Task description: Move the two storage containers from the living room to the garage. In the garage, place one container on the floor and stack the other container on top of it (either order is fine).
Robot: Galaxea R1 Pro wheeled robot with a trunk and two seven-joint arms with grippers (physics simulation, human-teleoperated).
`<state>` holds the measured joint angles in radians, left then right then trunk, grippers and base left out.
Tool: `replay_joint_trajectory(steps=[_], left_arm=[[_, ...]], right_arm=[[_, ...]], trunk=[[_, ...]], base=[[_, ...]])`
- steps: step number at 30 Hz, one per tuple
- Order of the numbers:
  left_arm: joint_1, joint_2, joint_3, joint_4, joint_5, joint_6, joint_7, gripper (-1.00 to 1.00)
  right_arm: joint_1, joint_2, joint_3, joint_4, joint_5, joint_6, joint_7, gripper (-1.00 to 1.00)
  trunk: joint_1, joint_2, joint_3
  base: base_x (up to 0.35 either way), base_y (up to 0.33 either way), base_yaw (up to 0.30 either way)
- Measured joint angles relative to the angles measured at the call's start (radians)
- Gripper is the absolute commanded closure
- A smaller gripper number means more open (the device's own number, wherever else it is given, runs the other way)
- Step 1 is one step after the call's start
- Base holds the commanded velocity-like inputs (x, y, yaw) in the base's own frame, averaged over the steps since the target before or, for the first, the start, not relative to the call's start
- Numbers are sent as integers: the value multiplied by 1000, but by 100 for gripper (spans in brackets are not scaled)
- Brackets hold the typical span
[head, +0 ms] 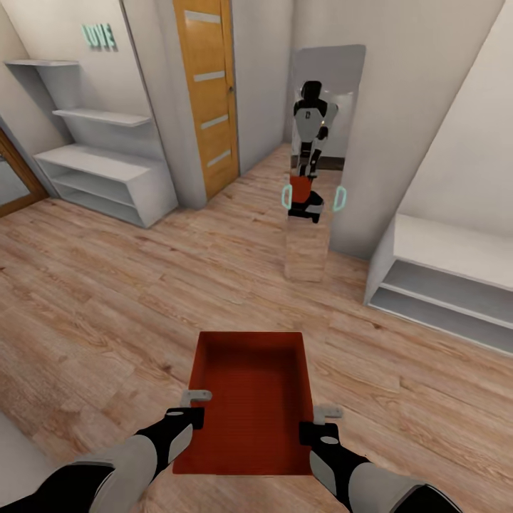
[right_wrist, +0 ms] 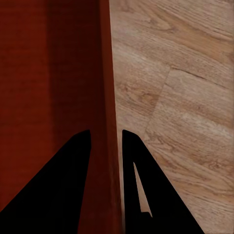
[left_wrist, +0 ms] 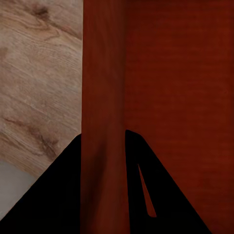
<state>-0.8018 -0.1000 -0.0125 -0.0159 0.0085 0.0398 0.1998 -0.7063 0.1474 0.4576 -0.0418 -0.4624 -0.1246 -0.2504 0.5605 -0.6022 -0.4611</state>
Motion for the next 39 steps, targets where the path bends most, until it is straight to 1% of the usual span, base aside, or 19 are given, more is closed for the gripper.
replay_joint_trajectory(steps=[14,20,23,26,31,39], left_arm=[[0,0,-1,0,0,0,0,100],[0,-10,-1,0,0,0,14,100],[0,-7,0,0,0,0,10,100],[0,2,-1,0,0,0,-2,100],[0,0,0,0,0,0,0,100],[0,1,-1,0,0,0,-1,100]], right_arm=[[0,0,-1,1,-1,-3,0,100],[0,-10,-5,1,2,-2,16,100],[0,-7,-4,1,2,-2,11,100],[0,2,-2,2,1,-2,-1,100],[0,1,-2,2,1,-1,0,100],[0,1,-2,1,1,-2,-1,100]], trunk=[[0,0,0],[0,0,-3],[0,0,-4],[0,0,-6],[0,0,-9],[0,0,-10]], base=[[322,0,1],[322,0,199],[322,0,256],[322,0,260],[322,0,240],[322,0,32]])
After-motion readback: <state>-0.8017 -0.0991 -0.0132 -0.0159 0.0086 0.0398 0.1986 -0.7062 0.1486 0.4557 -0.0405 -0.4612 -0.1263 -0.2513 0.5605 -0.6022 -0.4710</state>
